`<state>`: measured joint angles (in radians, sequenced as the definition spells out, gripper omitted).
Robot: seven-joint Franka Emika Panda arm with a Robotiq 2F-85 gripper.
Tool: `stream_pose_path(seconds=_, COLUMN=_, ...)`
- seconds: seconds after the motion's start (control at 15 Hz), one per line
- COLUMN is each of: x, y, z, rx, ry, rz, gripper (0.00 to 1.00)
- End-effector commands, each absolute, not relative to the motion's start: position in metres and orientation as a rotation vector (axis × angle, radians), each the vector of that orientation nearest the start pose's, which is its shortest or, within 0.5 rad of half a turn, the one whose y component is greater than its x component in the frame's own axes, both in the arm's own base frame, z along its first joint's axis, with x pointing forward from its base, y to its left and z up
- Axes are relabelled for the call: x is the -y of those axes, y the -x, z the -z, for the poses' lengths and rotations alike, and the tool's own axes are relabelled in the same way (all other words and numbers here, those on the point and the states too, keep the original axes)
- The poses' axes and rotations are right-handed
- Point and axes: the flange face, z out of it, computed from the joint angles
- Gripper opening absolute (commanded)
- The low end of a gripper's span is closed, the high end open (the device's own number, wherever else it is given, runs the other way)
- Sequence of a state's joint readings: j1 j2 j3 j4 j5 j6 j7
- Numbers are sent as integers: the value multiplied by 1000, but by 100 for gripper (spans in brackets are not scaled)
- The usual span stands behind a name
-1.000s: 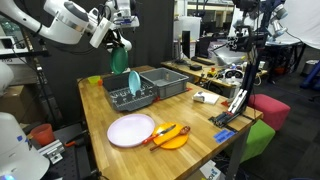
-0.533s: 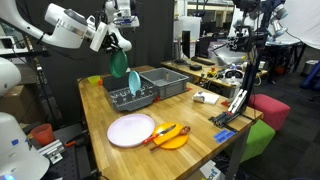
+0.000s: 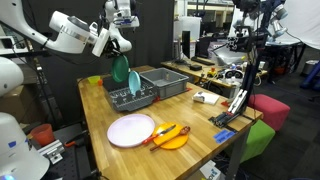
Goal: Put the dark green plate on the dish drainer in front of the light blue plate
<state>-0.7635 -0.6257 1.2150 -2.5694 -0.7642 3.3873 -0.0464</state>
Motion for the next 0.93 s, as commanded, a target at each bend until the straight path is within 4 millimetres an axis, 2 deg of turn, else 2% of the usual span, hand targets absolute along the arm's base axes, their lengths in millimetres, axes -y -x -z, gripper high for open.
stream_pose_path(seconds=0.0, x=-292, y=-373, z=-397, rx=-1677, ry=-1670, rz=-1074, gripper=6)
stream_pose_path(seconds=0.07, x=-292, y=-373, z=-397, rx=-1677, ry=-1670, rz=-1074, gripper=1)
stream_pose_path(seconds=0.53, x=-326, y=-369, z=-385, rx=-1709, ry=-1650, rz=-1085, gripper=1)
stream_pose_path(seconds=0.87, x=-341, y=-378, z=-384, rx=-1653, ry=-1641, rz=-1124, gripper=1)
